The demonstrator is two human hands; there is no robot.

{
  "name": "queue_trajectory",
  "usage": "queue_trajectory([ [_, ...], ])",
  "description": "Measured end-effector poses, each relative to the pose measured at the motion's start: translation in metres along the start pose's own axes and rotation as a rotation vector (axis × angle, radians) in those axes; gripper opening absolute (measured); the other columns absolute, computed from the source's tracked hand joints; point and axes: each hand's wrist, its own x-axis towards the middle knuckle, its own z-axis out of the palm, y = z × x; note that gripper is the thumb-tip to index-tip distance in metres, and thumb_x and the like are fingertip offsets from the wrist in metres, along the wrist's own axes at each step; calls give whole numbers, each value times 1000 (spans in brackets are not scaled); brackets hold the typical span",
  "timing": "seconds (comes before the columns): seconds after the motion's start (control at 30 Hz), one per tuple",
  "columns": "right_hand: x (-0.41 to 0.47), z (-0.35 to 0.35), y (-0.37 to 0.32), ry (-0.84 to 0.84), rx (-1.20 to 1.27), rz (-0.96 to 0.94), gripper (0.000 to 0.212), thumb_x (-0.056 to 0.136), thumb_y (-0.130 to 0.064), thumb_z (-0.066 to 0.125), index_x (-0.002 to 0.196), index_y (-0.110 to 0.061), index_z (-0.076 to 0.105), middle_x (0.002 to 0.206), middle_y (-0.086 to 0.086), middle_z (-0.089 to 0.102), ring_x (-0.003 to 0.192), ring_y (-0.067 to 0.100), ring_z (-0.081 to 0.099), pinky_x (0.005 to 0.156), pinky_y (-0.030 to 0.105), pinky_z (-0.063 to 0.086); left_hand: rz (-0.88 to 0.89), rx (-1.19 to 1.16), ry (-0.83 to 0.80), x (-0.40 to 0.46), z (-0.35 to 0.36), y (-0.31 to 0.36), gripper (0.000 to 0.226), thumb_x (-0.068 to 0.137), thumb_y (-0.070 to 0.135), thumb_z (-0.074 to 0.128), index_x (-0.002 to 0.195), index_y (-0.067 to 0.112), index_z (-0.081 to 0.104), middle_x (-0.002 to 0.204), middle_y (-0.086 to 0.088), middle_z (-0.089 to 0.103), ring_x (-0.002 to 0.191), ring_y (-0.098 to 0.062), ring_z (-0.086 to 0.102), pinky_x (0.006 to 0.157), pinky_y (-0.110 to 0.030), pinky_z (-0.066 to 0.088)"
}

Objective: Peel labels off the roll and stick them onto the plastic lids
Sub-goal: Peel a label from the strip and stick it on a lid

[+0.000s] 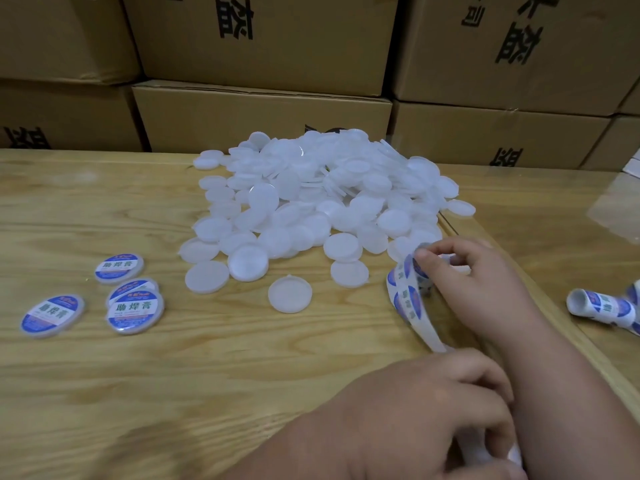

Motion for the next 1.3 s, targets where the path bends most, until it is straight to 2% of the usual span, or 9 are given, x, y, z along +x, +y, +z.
queue_trajectory([
  [0.1, -5, -7, -9, 65, -82, -15, 30, 78, -60, 73, 88, -36, 58, 99, -20, 54, 87, -3, 54, 65, 22, 38, -11, -46, -49, -10, -21, 24, 14, 93, 15, 72, 83, 6, 67, 117, 4, 54, 86, 6, 51, 81, -20, 47],
  [0.23, -10, -17, -23, -30, -146, 56, 52, 72, -66, 75, 67, -15, 61, 46, -13, 49, 42, 4, 44, 49, 27, 33, -24, -133, -42, -12, -13, 14, 13, 94, 14, 68, 89, 2, 69, 118, 0, 55, 92, -19, 62, 83, -39, 53],
  [0.43, -13, -14, -22, -234, -253, 79, 18, 84, -23, 73, 66, -22, 73, 59, -11, 67, 47, -2, 53, 40, 12, 34, -26, 129, 299, -15, -31, -2, 16, 86, 23, 57, 88, 12, 68, 101, 1, 62, 91, -21, 61, 79, -41, 50],
  [0.53, -11, -17, -19, -210, -227, 91, 19, 84, -20, 68, 66, -23, 71, 61, -9, 67, 47, 1, 52, 48, 20, 40, -436, 458, 498, -24, -63, -27, 25, 85, 32, 60, 109, 27, 66, 114, 10, 60, 111, -18, 53, 98, -41, 43],
  [0.7, -10, -20, -17, -225, -223, 109, 12, 80, -22, 67, 68, -22, 69, 66, -4, 67, 45, 1, 50, 52, 27, 40, -883, 546, 342, -43, -86, -54, 53, 86, 48, 63, 137, 42, 49, 142, 17, 47, 134, -17, 31, 109, -33, 26],
  [1.0, -12, -20, -16, -267, -106, 117, 17, 85, -14, 63, 84, -27, 72, 77, -1, 73, 52, 4, 52, 44, 17, 39, -713, 480, 556, -37, -83, -57, 39, 96, 51, 55, 132, 35, 60, 123, 18, 65, 117, -10, 56, 93, -29, 43],
  [1.1, -13, -18, -17, -302, -50, 95, 22, 86, -15, 62, 84, -32, 75, 81, -2, 75, 65, 15, 64, 56, 24, 47, -591, 257, 664, -33, -77, -48, 39, 100, 56, 40, 131, 38, 55, 115, 26, 60, 101, 4, 60, 81, -17, 42],
  [1.2, -13, -15, -17, -306, -11, 61, 26, 90, -17, 65, 85, -40, 75, 83, 1, 76, 86, 28, 69, 75, 45, 57, -474, 110, 665, -29, -67, -40, 41, 97, 51, 30, 120, 35, 59, 108, 20, 63, 89, -5, 67, 79, -22, 48],
  [1.3, -12, -12, -14, -308, 4, 31, 24, 93, -23, 68, 85, -45, 73, 81, -3, 76, 85, 24, 70, 83, 47, 57, -438, 59, 632, -23, -56, -35, 39, 93, 51, 29, 97, 28, 61, 88, 16, 63, 73, -9, 63, 70, -29, 47],
])
